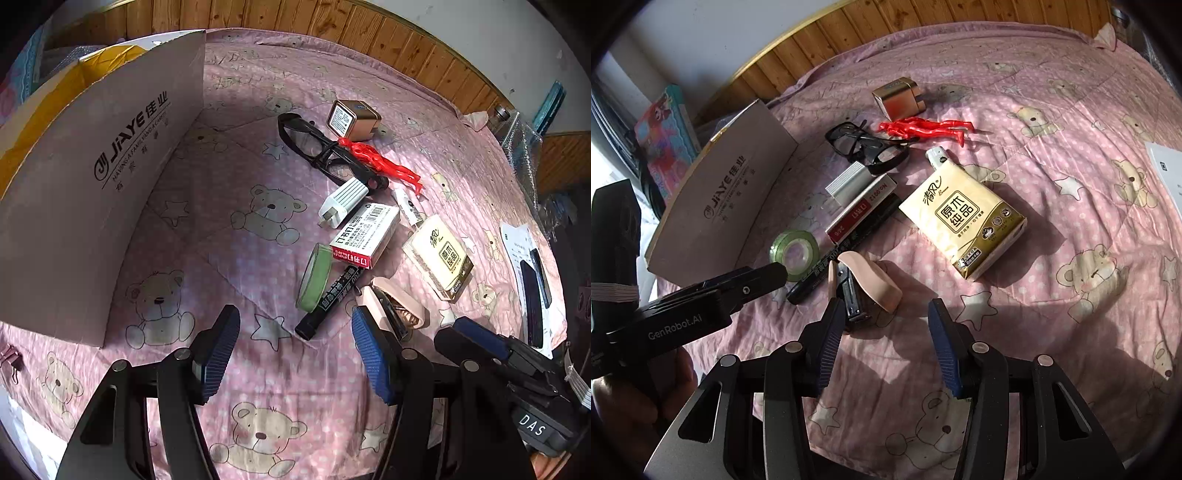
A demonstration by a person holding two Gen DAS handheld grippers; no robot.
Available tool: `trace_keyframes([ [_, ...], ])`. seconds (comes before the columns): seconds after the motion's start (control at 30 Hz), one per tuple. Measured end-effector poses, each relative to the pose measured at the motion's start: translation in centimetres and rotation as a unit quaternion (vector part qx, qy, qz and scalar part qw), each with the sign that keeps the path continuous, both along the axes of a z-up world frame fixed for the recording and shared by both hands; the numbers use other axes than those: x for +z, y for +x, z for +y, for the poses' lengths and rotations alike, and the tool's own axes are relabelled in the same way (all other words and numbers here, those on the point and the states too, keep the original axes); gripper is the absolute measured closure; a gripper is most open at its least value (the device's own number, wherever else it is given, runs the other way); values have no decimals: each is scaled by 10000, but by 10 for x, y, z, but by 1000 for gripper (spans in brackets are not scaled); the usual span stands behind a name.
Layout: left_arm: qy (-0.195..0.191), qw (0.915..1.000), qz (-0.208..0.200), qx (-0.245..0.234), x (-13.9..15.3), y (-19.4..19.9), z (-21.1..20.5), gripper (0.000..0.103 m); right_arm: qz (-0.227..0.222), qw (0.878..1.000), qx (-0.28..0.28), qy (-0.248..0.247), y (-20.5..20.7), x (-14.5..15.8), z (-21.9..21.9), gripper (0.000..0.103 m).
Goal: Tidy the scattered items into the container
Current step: 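Grasp the green tape roll with the left tool while the right grasps the beige stapler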
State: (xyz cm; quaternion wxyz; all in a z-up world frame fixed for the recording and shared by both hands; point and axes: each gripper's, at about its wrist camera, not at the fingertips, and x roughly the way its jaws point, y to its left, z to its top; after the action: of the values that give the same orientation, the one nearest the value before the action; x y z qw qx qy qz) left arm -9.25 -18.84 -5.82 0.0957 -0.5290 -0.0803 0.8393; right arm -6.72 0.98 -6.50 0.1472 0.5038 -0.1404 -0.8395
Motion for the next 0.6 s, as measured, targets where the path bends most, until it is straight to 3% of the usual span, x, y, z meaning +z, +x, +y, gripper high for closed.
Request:
trace_keyframes([
  [0.13,-50,9999,-24,-141,-12,-20,12,39,-175,9998,37,-56,-16,-20,0,52],
  [0.27,-54,9997,-75,-241,-30,-35,16,39,51,9998,100,-180,-24,-21,-5,49],
  [0.4,142,9994,72,-310,-28,-37,8,63,132,9989,444,-107,-28,-21,-21,51],
  [0.5,65,9995,-6,-297,-29,-35,0,66,89,9969,716,-306,-23,-18,-27,51],
  [0.6,254,9992,1,-304,-31,-30,-10,66,54,9972,630,-397,-21,-23,-24,51],
])
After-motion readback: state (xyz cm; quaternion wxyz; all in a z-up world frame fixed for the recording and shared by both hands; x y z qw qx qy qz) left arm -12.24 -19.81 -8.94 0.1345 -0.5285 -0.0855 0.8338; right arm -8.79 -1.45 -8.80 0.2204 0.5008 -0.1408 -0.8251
